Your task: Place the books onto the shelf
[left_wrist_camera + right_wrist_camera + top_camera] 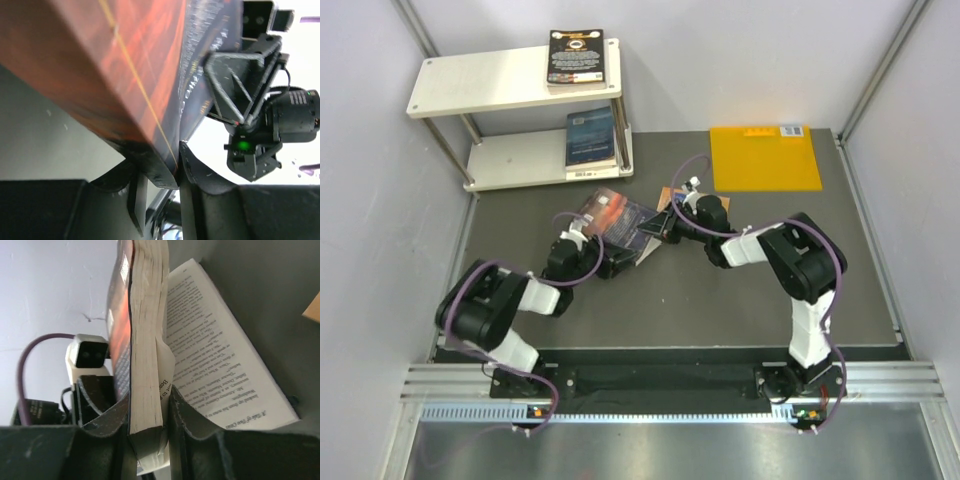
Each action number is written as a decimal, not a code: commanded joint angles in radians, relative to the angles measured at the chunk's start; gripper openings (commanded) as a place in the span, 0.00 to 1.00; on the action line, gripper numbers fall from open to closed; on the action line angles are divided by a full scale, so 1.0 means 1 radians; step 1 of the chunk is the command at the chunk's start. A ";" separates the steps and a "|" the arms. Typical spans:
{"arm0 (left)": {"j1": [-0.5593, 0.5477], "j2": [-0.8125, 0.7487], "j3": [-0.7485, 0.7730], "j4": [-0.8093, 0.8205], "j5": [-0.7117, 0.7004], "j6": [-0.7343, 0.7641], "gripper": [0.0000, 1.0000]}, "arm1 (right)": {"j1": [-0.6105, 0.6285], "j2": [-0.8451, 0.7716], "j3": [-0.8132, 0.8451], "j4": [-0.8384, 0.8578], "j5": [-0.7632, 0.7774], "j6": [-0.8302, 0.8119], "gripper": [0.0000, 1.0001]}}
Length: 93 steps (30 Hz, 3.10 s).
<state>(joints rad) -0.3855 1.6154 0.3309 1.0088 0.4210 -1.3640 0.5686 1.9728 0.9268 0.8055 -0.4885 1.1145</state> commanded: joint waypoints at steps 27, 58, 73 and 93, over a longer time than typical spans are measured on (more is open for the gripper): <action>-0.001 -0.609 0.336 -1.004 -0.502 0.467 0.00 | 0.142 -0.124 -0.187 0.288 -0.280 0.100 0.01; -0.001 -0.617 0.464 -0.996 -0.493 0.563 0.00 | 0.244 -0.052 -0.184 0.422 -0.291 0.166 0.51; 0.000 -0.744 0.681 -1.245 -0.426 0.750 0.00 | 0.200 -0.127 -0.229 0.270 -0.220 0.051 1.00; 0.000 -0.597 1.069 -1.238 -0.143 0.971 0.00 | 0.139 -0.103 -0.301 0.221 -0.157 -0.050 1.00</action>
<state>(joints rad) -0.3878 0.9852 1.2968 -0.4694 0.2802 -0.4194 0.7177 1.8858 0.6308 0.9936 -0.6594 1.1015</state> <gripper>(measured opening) 0.304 0.994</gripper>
